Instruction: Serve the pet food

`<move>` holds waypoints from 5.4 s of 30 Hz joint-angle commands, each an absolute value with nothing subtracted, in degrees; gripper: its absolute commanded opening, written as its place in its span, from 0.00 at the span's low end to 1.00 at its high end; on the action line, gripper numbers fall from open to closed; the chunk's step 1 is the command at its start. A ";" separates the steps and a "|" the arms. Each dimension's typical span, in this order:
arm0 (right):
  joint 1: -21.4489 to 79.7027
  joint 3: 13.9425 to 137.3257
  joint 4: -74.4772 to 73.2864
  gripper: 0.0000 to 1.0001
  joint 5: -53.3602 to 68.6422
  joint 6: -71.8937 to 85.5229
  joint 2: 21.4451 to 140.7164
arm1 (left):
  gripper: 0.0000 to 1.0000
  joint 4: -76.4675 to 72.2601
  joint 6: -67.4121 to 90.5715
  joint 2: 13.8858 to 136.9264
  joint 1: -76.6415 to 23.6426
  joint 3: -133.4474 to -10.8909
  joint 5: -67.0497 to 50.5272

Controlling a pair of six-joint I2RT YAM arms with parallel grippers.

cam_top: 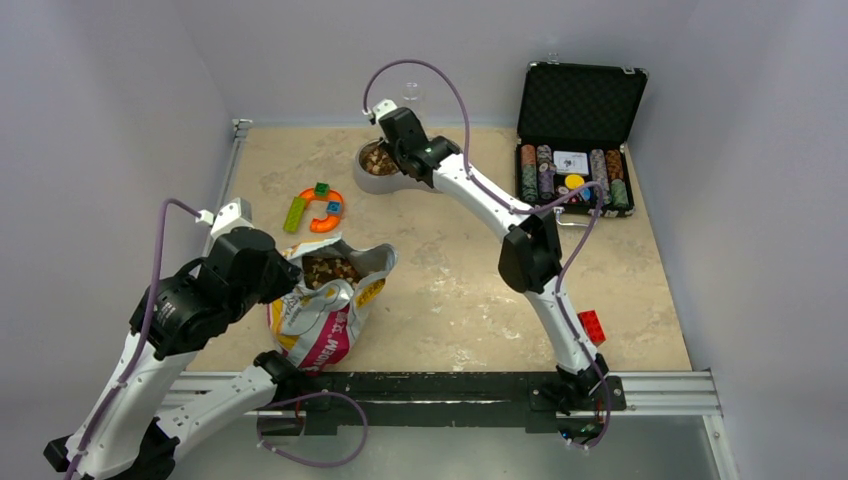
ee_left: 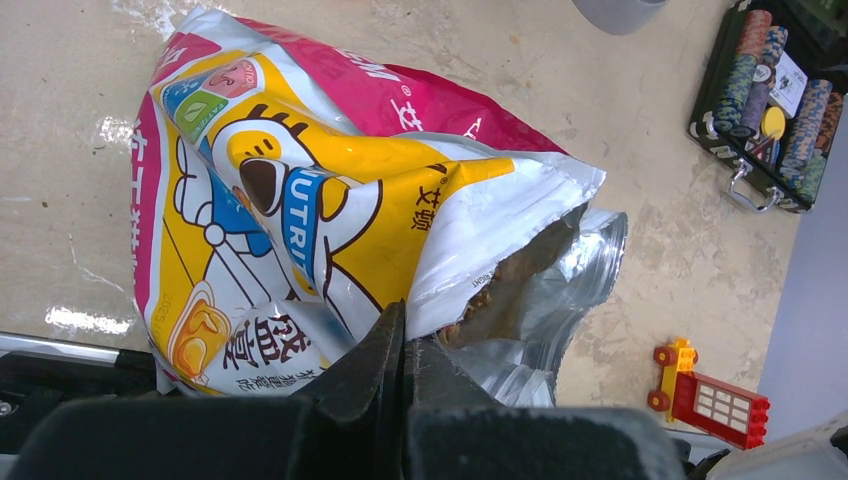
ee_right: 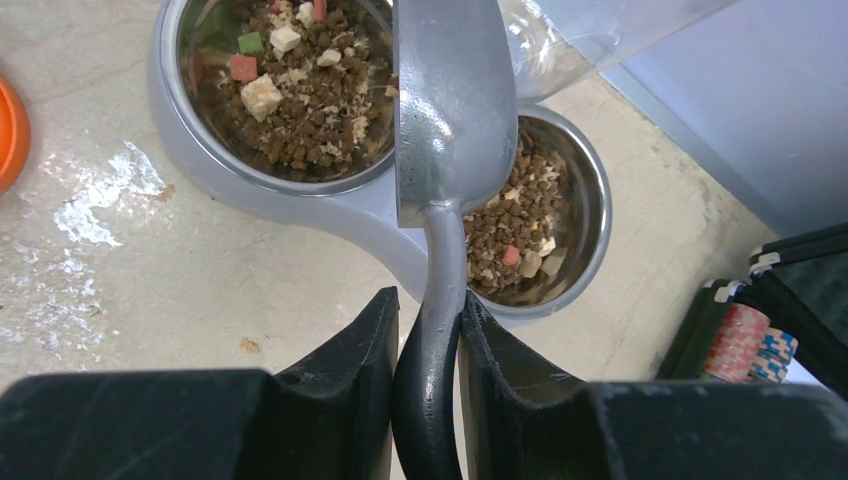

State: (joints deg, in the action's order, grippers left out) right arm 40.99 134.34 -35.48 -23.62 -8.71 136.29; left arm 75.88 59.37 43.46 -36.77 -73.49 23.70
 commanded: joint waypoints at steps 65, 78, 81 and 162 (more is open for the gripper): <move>40.69 101.16 -57.45 0.00 24.43 13.52 77.29 | 0.00 65.60 40.90 54.28 -36.47 -74.89 8.57; 43.74 86.56 -53.68 0.00 27.04 15.91 70.50 | 0.00 61.84 34.20 57.55 -36.51 -79.26 1.28; 45.27 89.35 -53.77 0.00 24.94 16.42 76.35 | 0.00 62.72 34.80 56.70 -36.50 -79.28 0.97; 61.32 123.35 -67.66 0.00 18.63 18.74 118.45 | 0.00 64.83 45.17 45.56 -36.52 -74.82 1.70</move>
State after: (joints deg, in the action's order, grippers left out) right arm 57.08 111.42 -59.81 22.68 23.07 110.78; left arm 67.85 43.99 46.70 -36.12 -73.65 6.83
